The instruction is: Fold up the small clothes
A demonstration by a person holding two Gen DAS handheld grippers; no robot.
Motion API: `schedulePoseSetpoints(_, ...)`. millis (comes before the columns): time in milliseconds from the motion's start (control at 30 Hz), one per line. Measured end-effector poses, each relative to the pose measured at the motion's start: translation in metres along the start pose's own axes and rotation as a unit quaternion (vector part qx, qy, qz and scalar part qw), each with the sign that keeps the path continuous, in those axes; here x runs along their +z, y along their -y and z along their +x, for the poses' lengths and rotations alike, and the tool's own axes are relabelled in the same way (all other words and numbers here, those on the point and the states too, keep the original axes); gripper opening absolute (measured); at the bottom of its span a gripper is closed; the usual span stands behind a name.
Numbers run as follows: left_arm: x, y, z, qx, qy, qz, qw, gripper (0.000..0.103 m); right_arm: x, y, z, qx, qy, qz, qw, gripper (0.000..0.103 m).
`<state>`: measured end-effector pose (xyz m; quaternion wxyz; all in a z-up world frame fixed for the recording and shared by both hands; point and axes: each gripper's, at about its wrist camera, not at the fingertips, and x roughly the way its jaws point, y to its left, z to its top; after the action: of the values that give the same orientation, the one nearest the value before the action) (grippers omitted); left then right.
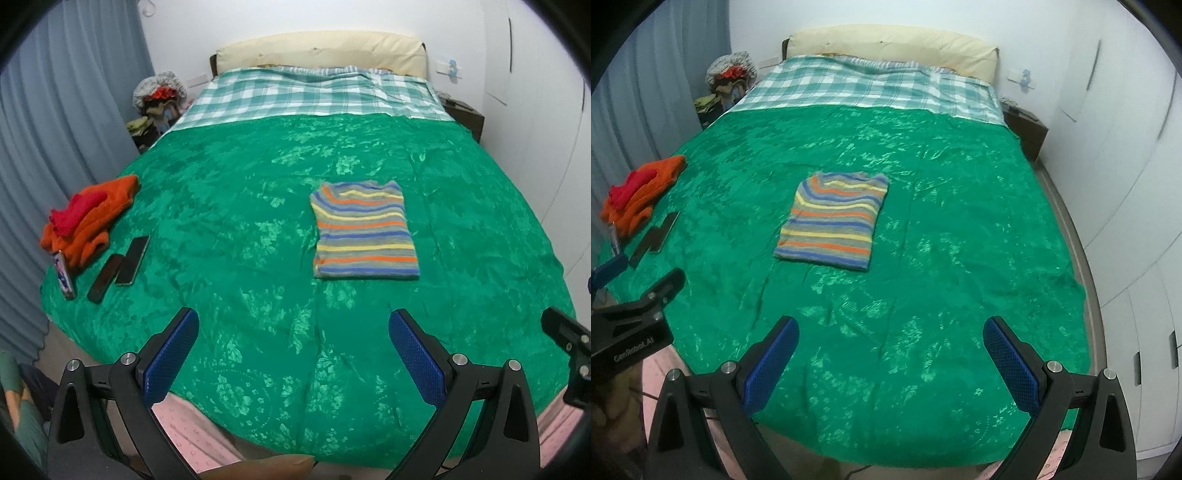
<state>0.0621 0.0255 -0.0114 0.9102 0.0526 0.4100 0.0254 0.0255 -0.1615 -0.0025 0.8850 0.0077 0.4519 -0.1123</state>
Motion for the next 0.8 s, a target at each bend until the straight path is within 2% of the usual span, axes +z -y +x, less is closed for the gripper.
schedulePoseSetpoints(433,0.000,-0.012,-0.001,-0.034,-0.012,-0.021,0.9991,0.103,0.002,-0.016,-0.006,0.015,-0.006,-0.004,1.000,0.099)
schedulePoseSetpoints(600,0.003,-0.012,-0.004,-0.034,-0.008,-0.022,0.9991,0.103,0.004,-0.019,-0.013,0.047,0.007,0.018,0.999,0.099)
schedulePoseSetpoints(700,0.003,-0.014,-0.004,-0.035,-0.008,-0.023,0.9991,0.103,0.004,-0.025,-0.015,0.023,0.015,0.006,1.000,0.099)
schedulePoseSetpoints(800,0.003,-0.014,-0.005,-0.033,-0.008,-0.023,0.9992,0.103,0.004,-0.024,-0.016,0.032,0.016,0.012,0.999,0.099)
